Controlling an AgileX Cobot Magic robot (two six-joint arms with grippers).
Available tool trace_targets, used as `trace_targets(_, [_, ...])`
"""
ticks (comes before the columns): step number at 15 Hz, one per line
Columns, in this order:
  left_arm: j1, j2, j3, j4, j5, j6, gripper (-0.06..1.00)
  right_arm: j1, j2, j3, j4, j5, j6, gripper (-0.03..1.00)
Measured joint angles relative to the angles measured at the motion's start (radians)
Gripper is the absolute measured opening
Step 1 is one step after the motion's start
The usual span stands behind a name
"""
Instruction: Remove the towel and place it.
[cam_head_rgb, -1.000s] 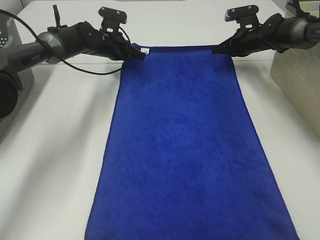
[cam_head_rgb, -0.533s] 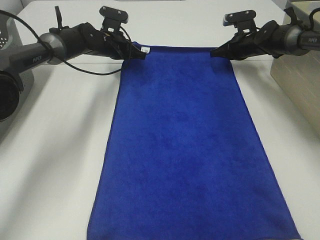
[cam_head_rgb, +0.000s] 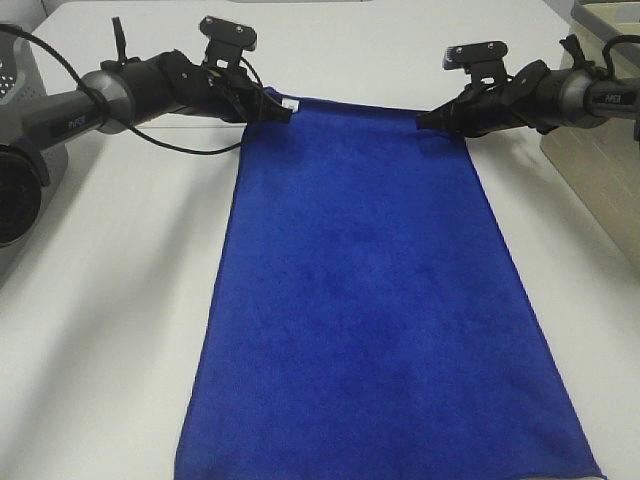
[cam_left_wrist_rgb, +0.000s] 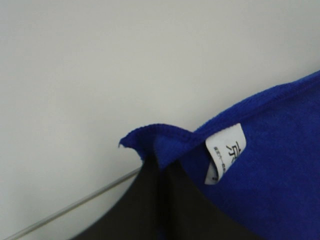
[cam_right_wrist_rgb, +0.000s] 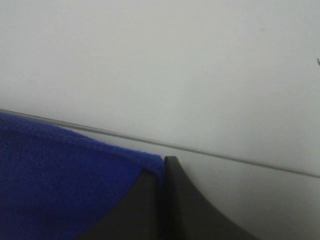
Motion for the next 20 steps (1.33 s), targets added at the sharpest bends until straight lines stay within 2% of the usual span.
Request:
trace_targets(11, [0.000,0.047,0.000,0.001,-0.100,0.000,0.01,0.001,0.010,-0.047,0.004,0.004,-0.016,0.03])
trace_targets(14, [0.000,0.047,0.000,-0.002,-0.110,-0.001,0.02,0.001,0.010,-0.047,0.004,0.001,-0.017,0.11])
trace_targets(15, [0.000,0.047,0.000,-0.003,-0.123,-0.001,0.03,0.000,0.010,-0.047,0.004,-0.002,-0.017,0.18])
trace_targets(17, [0.003,0.047,0.000,-0.007,-0.131,-0.003,0.11,-0.004,0.010,-0.047,0.004,-0.009,-0.017,0.38])
trace_targets(18, [0.008,0.048,0.000,-0.019,-0.142,-0.004,0.28,-0.011,0.010,-0.047,0.011,-0.006,-0.017,0.56])
trace_targets(20, [0.011,0.048,0.000,-0.049,-0.147,-0.005,0.51,-0.013,-0.001,-0.047,0.013,0.059,-0.017,0.62])
